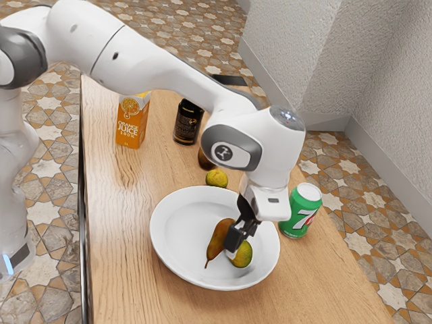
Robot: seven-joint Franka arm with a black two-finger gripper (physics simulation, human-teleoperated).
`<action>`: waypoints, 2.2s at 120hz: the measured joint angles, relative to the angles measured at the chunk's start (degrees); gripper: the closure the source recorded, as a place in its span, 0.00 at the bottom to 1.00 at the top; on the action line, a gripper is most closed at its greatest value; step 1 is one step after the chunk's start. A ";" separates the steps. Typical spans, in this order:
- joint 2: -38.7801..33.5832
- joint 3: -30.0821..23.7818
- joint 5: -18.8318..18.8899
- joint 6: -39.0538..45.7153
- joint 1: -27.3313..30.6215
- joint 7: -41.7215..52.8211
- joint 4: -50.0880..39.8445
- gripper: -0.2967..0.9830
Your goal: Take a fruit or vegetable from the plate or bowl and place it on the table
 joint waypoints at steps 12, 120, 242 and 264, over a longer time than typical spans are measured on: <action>0.74 0.02 0.01 0.24 -0.42 0.13 0.02 0.23; 4.46 0.57 0.11 1.68 0.13 1.34 0.44 0.52; 16.47 -10.74 3.71 -6.09 -2.90 1.25 26.02 0.57; 17.46 -10.76 3.96 -6.87 -3.36 1.45 27.33 0.41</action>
